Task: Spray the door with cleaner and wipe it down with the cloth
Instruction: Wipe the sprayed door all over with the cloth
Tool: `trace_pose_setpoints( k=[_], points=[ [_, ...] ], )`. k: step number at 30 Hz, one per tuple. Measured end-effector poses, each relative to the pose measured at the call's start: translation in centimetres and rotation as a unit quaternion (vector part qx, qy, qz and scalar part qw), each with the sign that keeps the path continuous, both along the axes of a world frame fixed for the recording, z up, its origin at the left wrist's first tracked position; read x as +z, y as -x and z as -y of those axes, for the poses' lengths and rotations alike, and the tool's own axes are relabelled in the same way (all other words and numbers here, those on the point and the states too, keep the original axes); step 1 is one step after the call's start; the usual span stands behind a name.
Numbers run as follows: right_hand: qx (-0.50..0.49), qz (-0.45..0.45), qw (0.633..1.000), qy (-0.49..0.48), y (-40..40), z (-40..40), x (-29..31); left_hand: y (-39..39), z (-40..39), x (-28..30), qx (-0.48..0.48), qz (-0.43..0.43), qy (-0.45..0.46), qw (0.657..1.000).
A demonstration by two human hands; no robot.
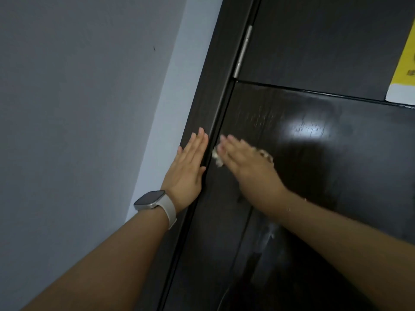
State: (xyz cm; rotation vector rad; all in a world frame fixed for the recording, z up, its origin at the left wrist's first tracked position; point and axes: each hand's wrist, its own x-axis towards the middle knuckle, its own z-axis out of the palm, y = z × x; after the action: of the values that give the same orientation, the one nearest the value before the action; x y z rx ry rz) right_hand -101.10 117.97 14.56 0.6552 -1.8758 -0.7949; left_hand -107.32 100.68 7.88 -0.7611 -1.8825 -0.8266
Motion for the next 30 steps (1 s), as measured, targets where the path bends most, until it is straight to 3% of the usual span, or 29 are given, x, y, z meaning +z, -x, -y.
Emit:
trace_pose_setpoints(
  k=[5,8,10,13,15,20,24,27,30],
  points=[
    [-0.029,0.1,0.992,-0.075,-1.5,-1.7,-9.3,0.1,-0.4,-0.5,0.001,-0.002,-0.005,1.0],
    [-0.028,0.087,0.993,-0.08,-2.5,-1.7,-6.1,-0.1,-0.3,-0.7,0.007,0.009,-0.007,1.0],
    [-0.014,0.036,0.999,-0.022,-3.0,-2.5,-2.0,-0.7,-0.6,-1.8,0.016,0.028,-0.025,0.999],
    [-0.023,0.008,0.998,0.055,-4.2,-4.0,2.0,-2.7,-2.0,-6.0,-0.01,0.056,-0.064,0.996],
    [-0.021,0.005,0.998,0.064,-4.5,-4.3,0.5,-4.9,-3.5,-10.4,-0.046,0.089,-0.105,0.989],
    [-0.09,0.129,0.986,-0.059,-6.4,-5.0,-10.7,-8.9,-6.9,-21.1,-0.086,0.186,-0.131,0.97],
    [-0.083,0.163,0.979,-0.092,-7.3,-6.0,-11.3,-9.3,-6.4,-24.5,-0.109,0.249,-0.099,0.957],
    [-0.012,0.083,0.996,-0.009,-7.1,-5.6,-8.7,-8.7,-5.9,-25.1,-0.11,0.25,-0.057,0.96],
    [-0.028,0.029,0.992,0.116,-7.1,-4.6,-8.2,-8.5,-6.5,-25.3,-0.083,0.25,-0.032,0.964]
  ],
)
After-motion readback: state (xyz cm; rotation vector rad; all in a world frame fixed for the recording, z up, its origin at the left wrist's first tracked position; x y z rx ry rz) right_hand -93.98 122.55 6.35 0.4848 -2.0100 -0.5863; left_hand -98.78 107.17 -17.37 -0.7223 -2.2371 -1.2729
